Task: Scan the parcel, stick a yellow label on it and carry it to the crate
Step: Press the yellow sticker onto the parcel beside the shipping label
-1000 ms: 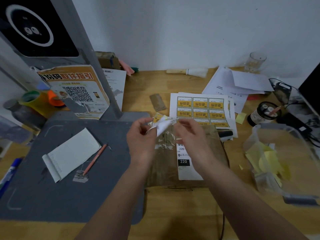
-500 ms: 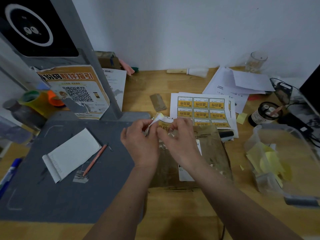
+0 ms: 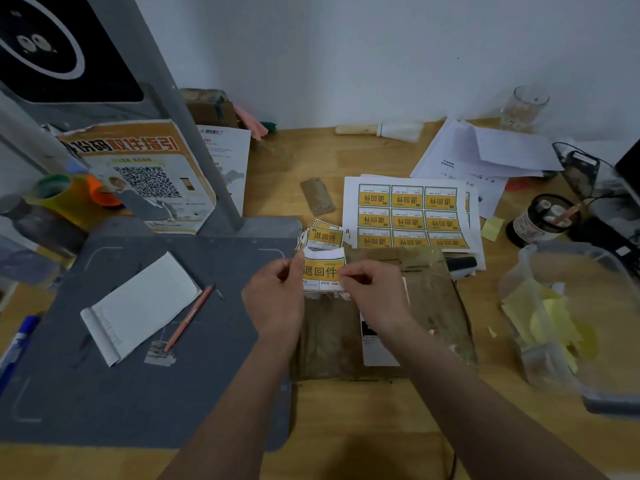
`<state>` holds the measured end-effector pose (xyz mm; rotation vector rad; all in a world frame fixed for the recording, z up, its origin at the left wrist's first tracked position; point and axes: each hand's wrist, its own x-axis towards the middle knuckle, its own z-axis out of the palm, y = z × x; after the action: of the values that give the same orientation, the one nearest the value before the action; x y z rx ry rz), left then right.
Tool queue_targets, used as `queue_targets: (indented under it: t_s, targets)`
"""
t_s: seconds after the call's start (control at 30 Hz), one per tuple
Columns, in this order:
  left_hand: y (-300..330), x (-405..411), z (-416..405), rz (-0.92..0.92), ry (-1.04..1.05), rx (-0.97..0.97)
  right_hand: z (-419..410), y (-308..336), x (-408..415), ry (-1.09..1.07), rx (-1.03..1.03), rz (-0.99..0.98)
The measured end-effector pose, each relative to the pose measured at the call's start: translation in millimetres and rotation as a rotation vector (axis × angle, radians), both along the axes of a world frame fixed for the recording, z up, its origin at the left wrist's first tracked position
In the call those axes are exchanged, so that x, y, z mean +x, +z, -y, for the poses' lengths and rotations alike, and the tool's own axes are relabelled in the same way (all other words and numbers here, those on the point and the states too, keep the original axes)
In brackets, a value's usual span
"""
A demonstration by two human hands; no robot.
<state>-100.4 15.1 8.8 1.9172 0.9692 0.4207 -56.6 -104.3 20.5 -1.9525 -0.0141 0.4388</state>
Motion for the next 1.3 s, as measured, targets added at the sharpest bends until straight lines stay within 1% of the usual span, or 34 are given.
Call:
queue_targets:
  t_s: [0.1, 0.27, 0.33, 0.6, 0.77, 0.87, 0.97, 1.17, 1.3]
  targets:
    - [-11, 1, -4, -0.077, -0.075, 0.21, 1, -8, -2, 0.028, -0.117, 0.073]
    - [-26, 3, -9, -0.115, -0.186, 0.404, 3, -11, -1, 0.051, -0.223, 0.172]
    - [-29, 5, -11, -0.119, -0.199, 0.444, 2, -13, 1, 0.047, -0.247, 0.2]
    - [-35, 10, -16, -0.147, -0.223, 0.466, -6, -28, 2, 0.066, -0.331, 0.28]
    - [-37, 10, -16, -0.177, -0.239, 0.529, -5, -33, 2, 0.083, -0.385, 0.346]
    - [-39, 9, -19, -0.221, -0.23, 0.554, -4, -32, 2, 0.093, -0.423, 0.345]
    - [-40, 7, -23, -0.249, -0.21, 0.498, -4, -32, 2, 0.106, -0.443, 0.347]
    - [-37, -4, -21, -0.19, -0.163, 0.349, -7, -33, -5, 0.118, -0.461, 0.406]
    - [-35, -12, -19, -0.106, -0.201, 0.298, -6, -32, -10, 0.073, -0.46, 0.407]
